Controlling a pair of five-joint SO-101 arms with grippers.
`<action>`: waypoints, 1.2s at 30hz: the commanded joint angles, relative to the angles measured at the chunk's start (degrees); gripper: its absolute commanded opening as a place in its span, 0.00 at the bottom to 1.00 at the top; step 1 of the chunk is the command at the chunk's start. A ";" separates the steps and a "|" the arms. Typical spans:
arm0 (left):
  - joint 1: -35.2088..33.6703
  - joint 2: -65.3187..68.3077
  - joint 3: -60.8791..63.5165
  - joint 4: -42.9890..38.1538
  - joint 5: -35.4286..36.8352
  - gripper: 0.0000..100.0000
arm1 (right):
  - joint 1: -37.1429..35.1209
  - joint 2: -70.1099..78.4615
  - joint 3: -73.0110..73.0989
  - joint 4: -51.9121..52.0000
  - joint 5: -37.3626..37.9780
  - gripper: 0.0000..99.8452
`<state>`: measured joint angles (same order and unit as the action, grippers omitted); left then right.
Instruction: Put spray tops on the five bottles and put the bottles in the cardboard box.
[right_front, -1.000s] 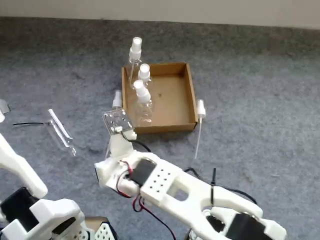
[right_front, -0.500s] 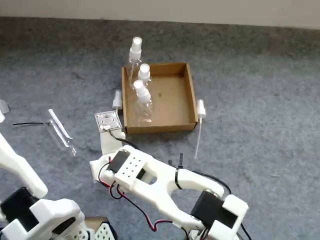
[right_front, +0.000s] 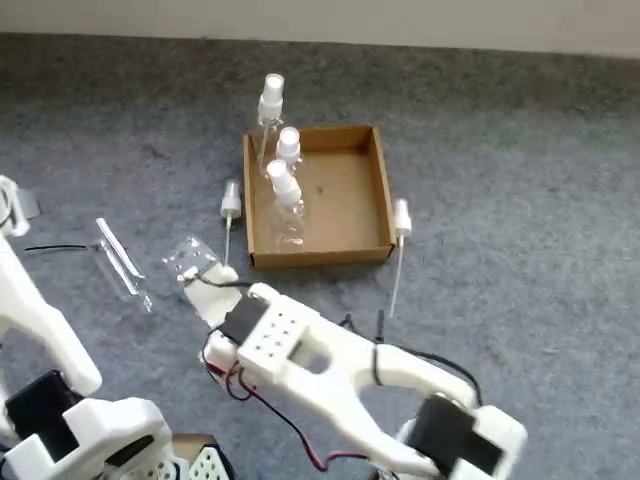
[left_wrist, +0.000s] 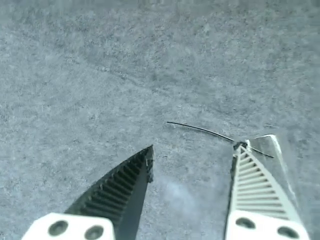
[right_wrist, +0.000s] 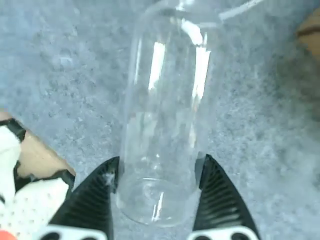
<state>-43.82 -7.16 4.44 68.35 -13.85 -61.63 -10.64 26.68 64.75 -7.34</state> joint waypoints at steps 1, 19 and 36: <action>9.54 -0.75 -3.12 4.48 0.00 0.24 | 6.55 -17.10 -3.47 7.08 11.16 0.01; 39.60 24.04 -12.18 -7.47 14.68 0.24 | 82.07 -23.69 17.36 -6.46 44.31 0.01; 39.78 39.52 -22.73 -2.55 16.62 0.24 | 81.89 3.82 14.02 -13.85 45.27 0.01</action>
<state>-5.14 31.96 -15.43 65.63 1.98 22.33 -9.58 42.77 51.91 37.41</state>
